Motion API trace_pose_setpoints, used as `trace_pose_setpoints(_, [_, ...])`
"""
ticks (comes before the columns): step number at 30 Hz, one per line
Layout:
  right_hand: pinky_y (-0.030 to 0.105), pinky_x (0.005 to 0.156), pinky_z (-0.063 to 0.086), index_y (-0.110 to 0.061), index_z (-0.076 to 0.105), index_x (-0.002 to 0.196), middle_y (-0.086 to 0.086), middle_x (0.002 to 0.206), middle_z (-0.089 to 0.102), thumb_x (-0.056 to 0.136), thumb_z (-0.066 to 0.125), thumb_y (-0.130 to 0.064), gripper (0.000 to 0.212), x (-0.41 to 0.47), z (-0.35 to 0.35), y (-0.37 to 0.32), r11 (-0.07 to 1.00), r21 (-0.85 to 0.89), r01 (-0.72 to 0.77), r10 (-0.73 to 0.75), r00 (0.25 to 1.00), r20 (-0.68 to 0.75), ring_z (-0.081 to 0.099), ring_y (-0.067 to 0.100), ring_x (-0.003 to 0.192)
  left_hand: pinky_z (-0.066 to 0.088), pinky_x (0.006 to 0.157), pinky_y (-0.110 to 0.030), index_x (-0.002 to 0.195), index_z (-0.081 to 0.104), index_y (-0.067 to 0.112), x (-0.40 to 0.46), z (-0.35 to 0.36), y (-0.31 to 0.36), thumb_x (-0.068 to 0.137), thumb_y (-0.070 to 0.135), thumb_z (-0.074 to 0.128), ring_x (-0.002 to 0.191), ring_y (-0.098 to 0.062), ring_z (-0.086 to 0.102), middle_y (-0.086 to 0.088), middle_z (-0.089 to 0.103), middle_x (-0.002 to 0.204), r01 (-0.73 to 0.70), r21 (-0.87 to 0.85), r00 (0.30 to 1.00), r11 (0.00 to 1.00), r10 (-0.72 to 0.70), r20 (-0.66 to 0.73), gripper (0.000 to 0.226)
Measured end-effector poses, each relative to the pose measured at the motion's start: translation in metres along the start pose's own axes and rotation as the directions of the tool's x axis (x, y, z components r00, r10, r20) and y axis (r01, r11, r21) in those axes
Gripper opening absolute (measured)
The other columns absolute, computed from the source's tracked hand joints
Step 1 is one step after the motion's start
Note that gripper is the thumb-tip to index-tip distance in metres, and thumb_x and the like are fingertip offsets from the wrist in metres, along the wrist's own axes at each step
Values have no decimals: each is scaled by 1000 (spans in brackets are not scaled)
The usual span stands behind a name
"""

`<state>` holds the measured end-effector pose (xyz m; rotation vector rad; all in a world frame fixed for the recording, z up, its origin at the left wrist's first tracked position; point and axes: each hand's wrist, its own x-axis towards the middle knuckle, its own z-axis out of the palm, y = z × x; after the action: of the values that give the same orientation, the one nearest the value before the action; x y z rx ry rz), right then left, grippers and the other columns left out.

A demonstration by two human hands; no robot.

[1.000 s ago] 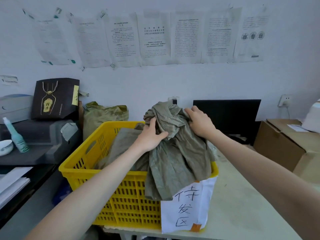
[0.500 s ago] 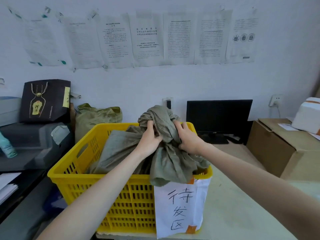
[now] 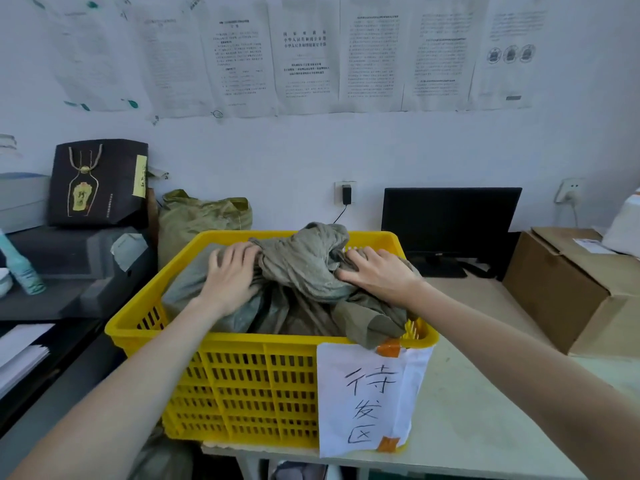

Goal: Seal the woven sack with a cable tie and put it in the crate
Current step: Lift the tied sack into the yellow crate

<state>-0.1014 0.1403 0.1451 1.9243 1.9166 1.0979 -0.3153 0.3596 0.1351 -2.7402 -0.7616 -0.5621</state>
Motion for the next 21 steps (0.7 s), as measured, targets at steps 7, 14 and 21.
trace_pose_setpoints(7, [57, 109, 23, -36, 31, 142, 0, 153, 19, 84, 54, -57, 66, 5, -20, 5, 634, 575, -517, 48, 769, 638, 23, 36, 138, 39, 102, -44, 146, 23, 20, -7, 0, 10, 70, -6, 67, 134, -32, 37, -8, 23, 156, -393, -32, 912, 919, 384, -146, 92])
trace_pose_setpoints(14, [52, 97, 42, -25, 12, 148, 21, 151, 19, 87, 56, -17, 75, -24, -2, -34, 992, 117, -51, -16, 860, 510, 36, 43, 125, 53, 84, -45, 93, 70, 19, -4, 1, 22, 65, -1, 68, 113, -33, 53, -6, 63, 116, -665, 68, 746, 744, 666, 1, 35])
trace_pose_setpoints(21, [36, 96, 39, -33, 44, 134, 2, 132, 37, 83, 63, -13, 58, -23, -20, -16, 727, 623, -290, -121, 838, 531, 41, 21, 118, 42, 76, -36, 96, 52, 16, 0, -14, 48, 94, 29, 50, 86, -16, 52, -3, 59, 93, -58, -654, 982, 754, 162, 99, 13])
